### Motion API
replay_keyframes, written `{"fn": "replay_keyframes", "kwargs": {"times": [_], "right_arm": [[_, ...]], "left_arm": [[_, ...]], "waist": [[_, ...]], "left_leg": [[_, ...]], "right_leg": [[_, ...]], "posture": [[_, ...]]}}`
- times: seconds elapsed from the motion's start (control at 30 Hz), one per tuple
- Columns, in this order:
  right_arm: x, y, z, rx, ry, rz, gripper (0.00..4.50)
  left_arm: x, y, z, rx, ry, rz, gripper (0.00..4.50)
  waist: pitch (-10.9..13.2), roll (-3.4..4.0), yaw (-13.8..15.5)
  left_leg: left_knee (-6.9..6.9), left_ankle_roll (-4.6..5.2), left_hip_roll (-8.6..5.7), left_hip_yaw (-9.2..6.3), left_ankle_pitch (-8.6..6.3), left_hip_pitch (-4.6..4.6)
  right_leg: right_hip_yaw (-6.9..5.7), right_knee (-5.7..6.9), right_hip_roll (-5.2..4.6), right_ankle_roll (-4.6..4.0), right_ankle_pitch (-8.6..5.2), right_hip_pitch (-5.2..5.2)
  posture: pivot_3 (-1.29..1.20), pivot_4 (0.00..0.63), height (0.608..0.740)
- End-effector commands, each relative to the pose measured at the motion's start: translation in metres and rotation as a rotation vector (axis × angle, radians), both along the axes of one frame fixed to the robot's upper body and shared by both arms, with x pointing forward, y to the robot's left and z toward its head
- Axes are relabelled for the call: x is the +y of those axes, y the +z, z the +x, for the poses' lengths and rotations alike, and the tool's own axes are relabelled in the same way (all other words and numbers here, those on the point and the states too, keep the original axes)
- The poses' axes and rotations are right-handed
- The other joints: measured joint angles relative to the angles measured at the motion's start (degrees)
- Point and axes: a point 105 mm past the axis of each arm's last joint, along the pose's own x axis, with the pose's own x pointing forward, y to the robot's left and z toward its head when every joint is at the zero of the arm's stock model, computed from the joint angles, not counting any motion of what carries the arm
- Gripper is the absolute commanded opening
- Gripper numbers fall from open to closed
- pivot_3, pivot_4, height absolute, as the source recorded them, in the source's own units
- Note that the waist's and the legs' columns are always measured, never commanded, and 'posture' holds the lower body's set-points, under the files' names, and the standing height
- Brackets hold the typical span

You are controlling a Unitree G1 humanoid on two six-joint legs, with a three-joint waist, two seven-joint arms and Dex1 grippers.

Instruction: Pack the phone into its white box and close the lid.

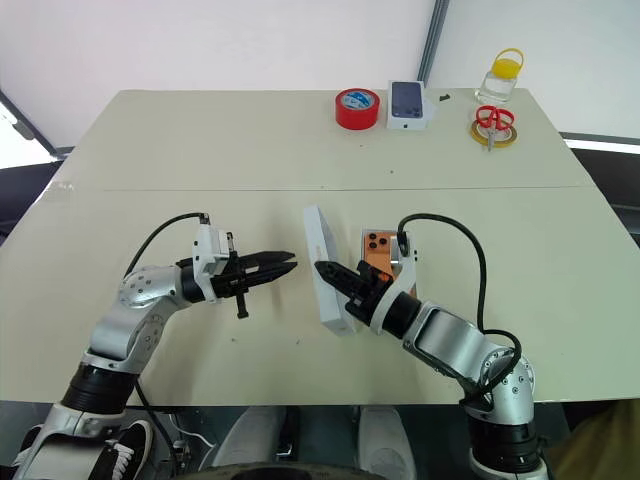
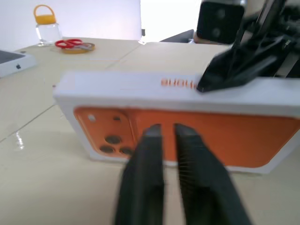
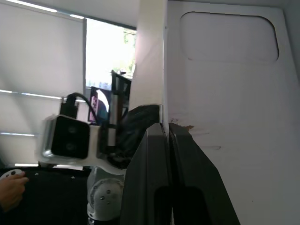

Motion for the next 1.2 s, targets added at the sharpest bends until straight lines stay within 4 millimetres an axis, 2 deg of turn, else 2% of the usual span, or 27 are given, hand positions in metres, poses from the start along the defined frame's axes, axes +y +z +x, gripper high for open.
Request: {"fn": "replay_keyframes", "kwargs": {"times": [0.03, 0.27, 0.37, 0.43, 0.53, 0.6, 0.67, 0.73, 0.83, 0.9, 0.97, 1.03, 1.1, 1.13, 1.2], "right_arm": [[-0.003, 0.008, 0.0, -0.032, 0.007, -0.004, 0.0], [-0.034, -0.01, 0.009, 0.0, -0.089, -0.123, 0.0], [-0.05, -0.01, 0.013, -0.012, -0.147, -0.147, 0.0], [-0.062, -0.005, 0.015, -0.029, -0.182, -0.119, 0.61], [-0.082, 0.005, 0.02, -0.063, -0.239, -0.094, 1.76], [-0.097, 0.015, 0.025, -0.134, -0.245, -0.133, 2.84], [-0.121, 0.018, 0.032, -0.194, -0.287, -0.251, 3.78], [-0.148, 0.022, 0.041, -0.214, -0.374, -0.283, 3.78], [-0.168, 0.016, 0.046, -0.281, -0.387, -0.51, 3.78], [-0.174, 0.014, 0.051, -0.328, -0.401, -0.64, 3.22], [-0.177, 0.012, 0.056, -0.373, -0.403, -0.722, 2.45], [-0.172, 0.01, 0.057, -0.569, -0.313, -0.997, 1.39], [-0.169, 0.009, 0.057, -0.723, -0.258, -1.175, 0.3], [-0.17, 0.008, 0.056, -0.763, -0.251, -1.226, 0.05], [-0.171, 0.005, 0.053, -0.824, -0.234, -1.273, 0.05]], "left_arm": [[-0.019, 0.001, 0.003, -0.058, 0.031, -0.018, 0.06], [-0.052, -0.009, 0.01, -0.023, 0.001, -0.061, 0.06], [-0.063, -0.012, 0.013, -0.017, -0.011, -0.078, 0.06], [-0.074, -0.015, 0.016, -0.018, -0.03, -0.077, 0.0], [-0.09, -0.017, 0.026, -0.006, -0.034, -0.092, 0.0], [-0.1, -0.019, 0.031, -0.009, -0.042, -0.092, 0.0], [-0.112, -0.018, 0.034, -0.019, -0.057, -0.096, 0.0], [-0.122, -0.015, 0.035, -0.011, -0.08, -0.113, 0.0], [-0.129, -0.014, 0.035, -0.026, -0.098, -0.113, 0.0], [-0.126, -0.012, 0.036, -0.035, -0.095, -0.117, 0.0], [-0.122, -0.01, 0.038, -0.031, -0.081, -0.121, 0.0], [-0.113, -0.007, 0.039, -0.044, -0.071, -0.119, 0.0], [-0.1, -0.002, 0.036, -0.049, -0.076, -0.116, 0.0], [-0.091, -0.003, 0.031, -0.04, -0.095, -0.102, 0.0], [-0.077, -0.005, 0.02, -0.024, -0.12, -0.075, 0.0]], "waist": [[-0.03, -0.09, 0.25], [-0.07, -0.14, 1.0], [-0.09, -0.16, 1.49], [-0.14, -0.24, 1.52], [-0.12, -0.26, 1.61], [-0.12, -0.26, 1.43], [-0.1, -0.24, 1.3], [-0.1, -0.26, 1.39], [-0.1, -0.26, 1.37], [-0.1, -0.25, 1.21], [-0.1, -0.24, 1.26], [-0.1, -0.22, 1.35], [-0.1, -0.22, 1.33], [-0.1, -0.21, 1.21], [-0.11, -0.2, 1.16]], "left_leg": [[0.03, 0.0, 0.0, 0.0, 0.0, 0.01], [0.05, 0.0, 0.0, -0.03, 0.0, 0.02], [0.08, 0.0, 0.0, -0.01, 0.0, 0.07], [0.12, 0.0, 0.0, -0.02, 0.0, 0.07], [0.13, 0.0, -0.03, -0.01, 0.0, 0.04], [0.15, 0.01, -0.05, 0.01, 0.0, 0.0], [0.15, 0.07, -0.06, 0.04, -0.04, -0.01], [0.15, 0.14, -0.05, 0.06, -0.07, -0.01], [0.14, 0.19, -0.05, 0.06, -0.1, -0.01], [0.14, 0.26, -0.01, 0.07, -0.14, 0.0], [0.14, 0.28, 0.03, 0.07, -0.15, 0.03], [0.14, 0.28, 0.03, 0.05, -0.15, 0.04], [0.14, 0.28, 0.0, 0.06, -0.15, 0.03], [0.14, 0.28, 0.0, 0.06, -0.15, 0.02], [0.1, 0.28, 0.01, 0.07, -0.16, 0.04]], "right_leg": [[0.0, 0.0, 0.0, -0.01, 0.0, 0.02], [-0.05, 0.0, 0.03, 0.0, -0.01, 0.06], [-0.08, 0.0, 0.03, 0.0, -0.01, 0.11], [-0.1, 0.0, 0.02, 0.03, -0.05, 0.14], [-0.1, -0.03, 0.0, 0.02, -0.04, 0.16], [-0.1, -0.06, 0.0, 0.04, 0.0, 0.15], [-0.09, -0.06, 0.02, 0.06, 0.02, 0.13], [-0.09, -0.06, 0.04, 0.07, 0.03, 0.12], [-0.1, -0.06, 0.05, 0.09, 0.03, 0.12], [-0.1, -0.06, 0.1, 0.1, 0.03, 0.1], [-0.1, -0.05, 0.15, 0.11, 0.03, 0.1], [-0.1, -0.03, 0.15, 0.1, 0.03, 0.1], [-0.1, -0.03, 0.14, 0.13, 0.0, 0.08], [-0.1, -0.04, 0.13, 0.13, 0.01, 0.08], [-0.08, -0.04, 0.13, 0.16, 0.0, 0.07]], "posture": [[0.0, 0.15, 0.739], [0.0, 0.15, 0.739], [0.0, 0.15, 0.739], [0.0, 0.15, 0.739], [0.0, 0.15, 0.739], [0.0, 0.15, 0.739], [0.0, 0.15, 0.739], [0.0, 0.15, 0.739], [0.0, 0.15, 0.739], [0.0, 0.15, 0.739], [0.0, 0.15, 0.739], [0.0, 0.15, 0.739], [0.0, 0.15, 0.739], [0.0, 0.15, 0.739], [0.0, 0.15, 0.739]]}}
